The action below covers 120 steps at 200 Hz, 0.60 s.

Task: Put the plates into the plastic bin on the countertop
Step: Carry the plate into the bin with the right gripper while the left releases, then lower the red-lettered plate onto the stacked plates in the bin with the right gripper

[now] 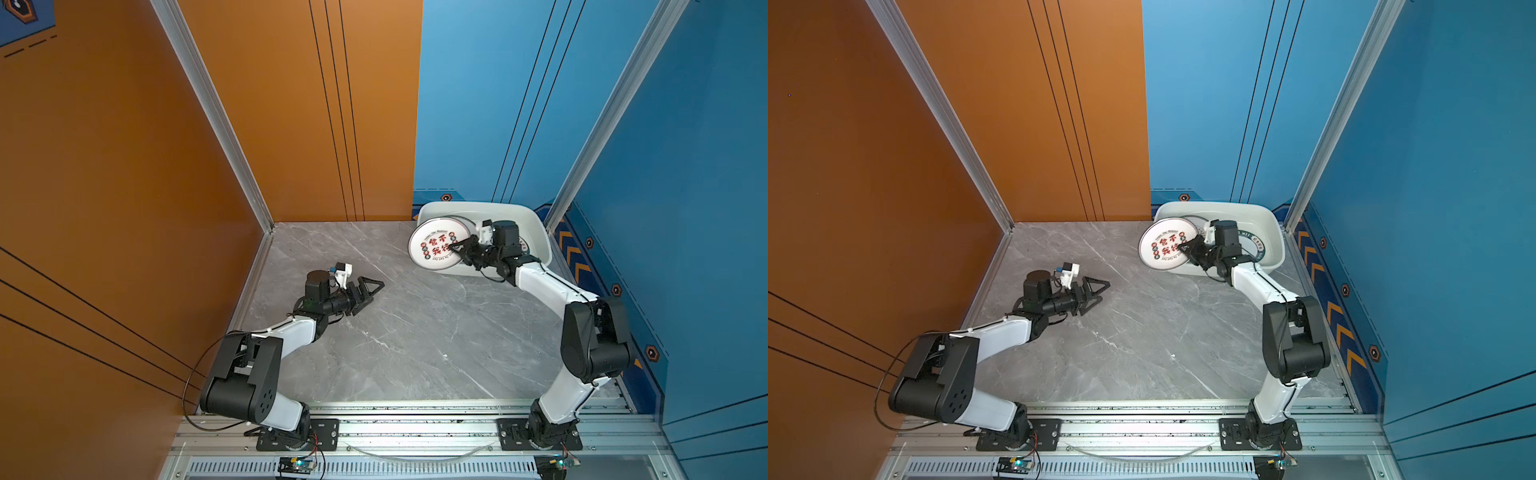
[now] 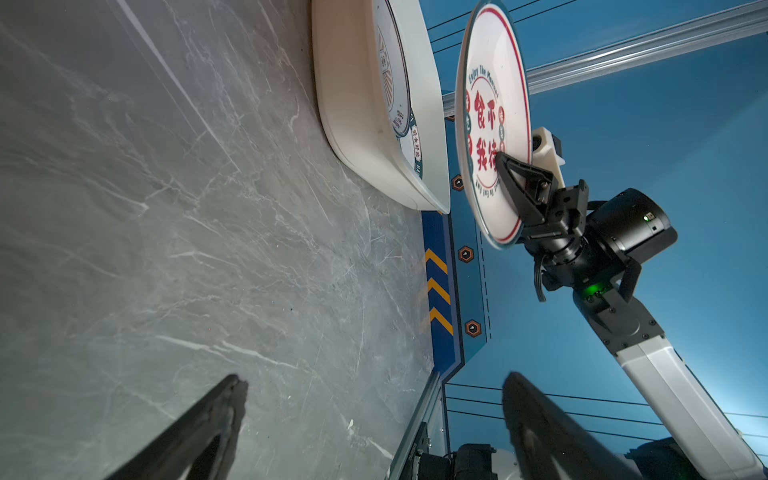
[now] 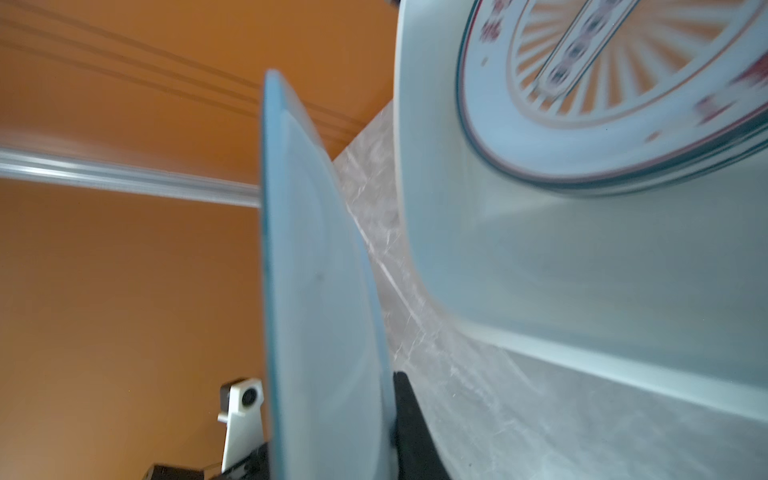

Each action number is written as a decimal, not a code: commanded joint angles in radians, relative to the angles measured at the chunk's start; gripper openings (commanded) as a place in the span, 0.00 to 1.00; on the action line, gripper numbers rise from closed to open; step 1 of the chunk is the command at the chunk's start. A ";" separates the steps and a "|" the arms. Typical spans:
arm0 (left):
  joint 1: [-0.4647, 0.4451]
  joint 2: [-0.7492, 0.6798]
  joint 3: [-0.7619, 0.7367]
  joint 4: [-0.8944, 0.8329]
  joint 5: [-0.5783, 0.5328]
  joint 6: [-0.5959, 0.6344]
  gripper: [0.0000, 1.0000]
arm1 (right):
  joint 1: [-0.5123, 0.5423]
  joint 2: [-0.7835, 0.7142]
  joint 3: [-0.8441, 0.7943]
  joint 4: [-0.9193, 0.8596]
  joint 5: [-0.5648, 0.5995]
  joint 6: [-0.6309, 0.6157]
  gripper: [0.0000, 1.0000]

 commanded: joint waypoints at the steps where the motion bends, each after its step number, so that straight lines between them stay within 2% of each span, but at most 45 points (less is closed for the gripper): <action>1: 0.001 -0.055 0.035 -0.091 0.005 0.074 0.98 | -0.057 0.026 0.117 -0.090 0.038 -0.064 0.00; 50: 0.000 -0.163 0.074 -0.347 -0.074 0.233 0.98 | -0.155 0.200 0.355 -0.170 0.030 -0.041 0.00; 120: 0.001 -0.185 0.071 -0.398 -0.101 0.275 0.98 | -0.166 0.429 0.553 -0.194 0.028 0.016 0.00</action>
